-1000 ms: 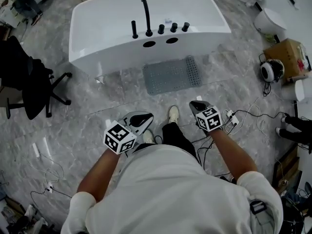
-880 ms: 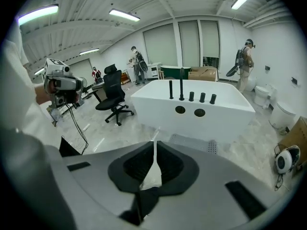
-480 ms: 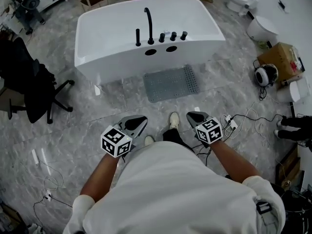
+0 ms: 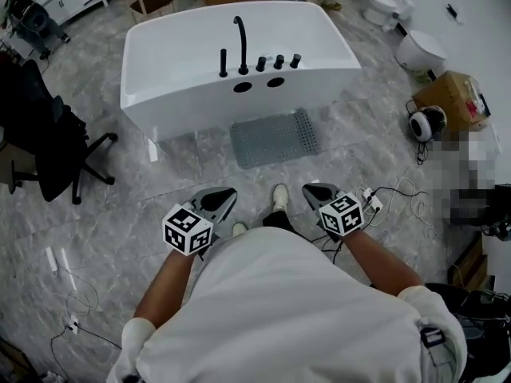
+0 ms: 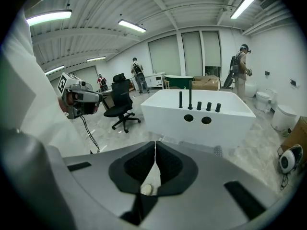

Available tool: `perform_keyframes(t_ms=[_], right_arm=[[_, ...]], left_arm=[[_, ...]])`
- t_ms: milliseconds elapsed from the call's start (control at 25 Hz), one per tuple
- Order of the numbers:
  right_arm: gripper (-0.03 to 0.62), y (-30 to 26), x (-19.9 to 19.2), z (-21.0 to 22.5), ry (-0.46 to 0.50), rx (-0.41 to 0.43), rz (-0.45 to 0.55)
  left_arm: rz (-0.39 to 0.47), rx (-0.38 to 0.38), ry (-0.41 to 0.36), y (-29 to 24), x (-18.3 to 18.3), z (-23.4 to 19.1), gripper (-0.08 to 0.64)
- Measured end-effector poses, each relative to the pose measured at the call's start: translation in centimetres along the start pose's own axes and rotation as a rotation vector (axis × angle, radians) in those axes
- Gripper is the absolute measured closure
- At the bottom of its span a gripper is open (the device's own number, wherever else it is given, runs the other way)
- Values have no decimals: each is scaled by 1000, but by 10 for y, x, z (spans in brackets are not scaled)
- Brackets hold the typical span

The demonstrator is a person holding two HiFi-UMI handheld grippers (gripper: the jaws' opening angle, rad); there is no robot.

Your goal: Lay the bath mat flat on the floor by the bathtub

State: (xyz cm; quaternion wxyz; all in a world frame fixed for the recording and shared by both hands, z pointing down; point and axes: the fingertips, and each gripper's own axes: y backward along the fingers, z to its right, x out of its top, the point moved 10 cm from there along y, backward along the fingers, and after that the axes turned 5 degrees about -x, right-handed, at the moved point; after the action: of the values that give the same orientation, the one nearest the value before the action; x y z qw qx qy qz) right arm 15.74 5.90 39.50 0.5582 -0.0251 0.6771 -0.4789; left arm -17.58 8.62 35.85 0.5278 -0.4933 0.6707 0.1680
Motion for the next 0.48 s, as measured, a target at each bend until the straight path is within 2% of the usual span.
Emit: perform_keyframes(t_ms=[480], right_arm=[[581, -10, 2, -19, 25, 12, 8]], left_arm=[[-12, 16, 7, 9, -11, 0, 531]])
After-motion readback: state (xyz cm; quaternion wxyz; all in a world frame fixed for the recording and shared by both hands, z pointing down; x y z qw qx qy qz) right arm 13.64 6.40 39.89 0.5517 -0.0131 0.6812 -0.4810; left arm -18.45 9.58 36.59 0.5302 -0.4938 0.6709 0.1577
